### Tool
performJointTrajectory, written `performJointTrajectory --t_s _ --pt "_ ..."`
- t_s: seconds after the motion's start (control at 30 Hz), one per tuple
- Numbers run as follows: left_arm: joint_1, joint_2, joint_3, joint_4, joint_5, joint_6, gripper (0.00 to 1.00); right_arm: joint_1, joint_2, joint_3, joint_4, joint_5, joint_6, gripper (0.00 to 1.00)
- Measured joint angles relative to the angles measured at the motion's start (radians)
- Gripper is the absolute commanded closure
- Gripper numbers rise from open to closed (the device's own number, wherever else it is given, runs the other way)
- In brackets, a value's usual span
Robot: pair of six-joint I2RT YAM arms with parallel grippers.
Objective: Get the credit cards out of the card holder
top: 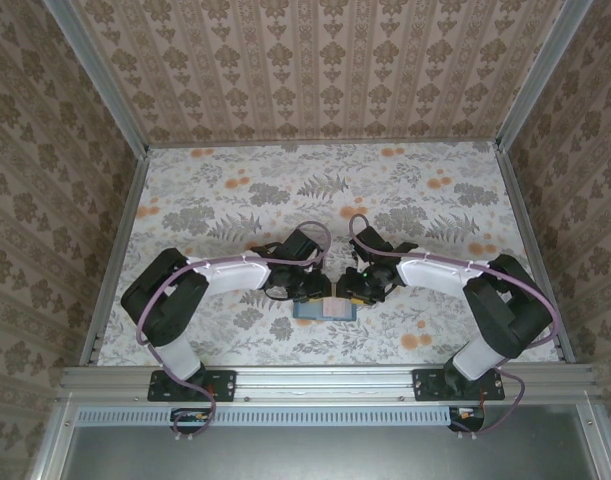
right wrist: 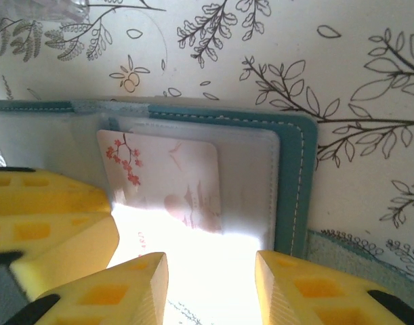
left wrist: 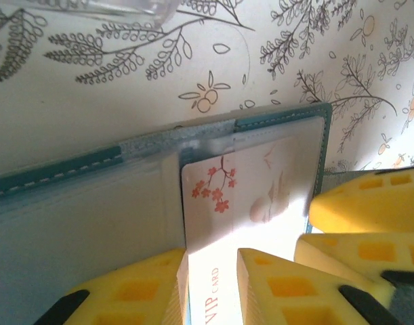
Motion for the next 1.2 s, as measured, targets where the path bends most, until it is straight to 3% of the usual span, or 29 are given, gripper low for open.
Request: performJointTrajectory --t_s 0.47,1.2 --pt "0.008 0.0 -0.04 0.061 0.014 -0.026 0.74 0.024 0.023 0.005 0.057 -0.043 0.026 0.64" --pt "0.027 -0.02 -0.076 0.105 0.046 -0.053 0.92 0.025 0.068 0.011 0.079 -0.052 0.027 0.65"
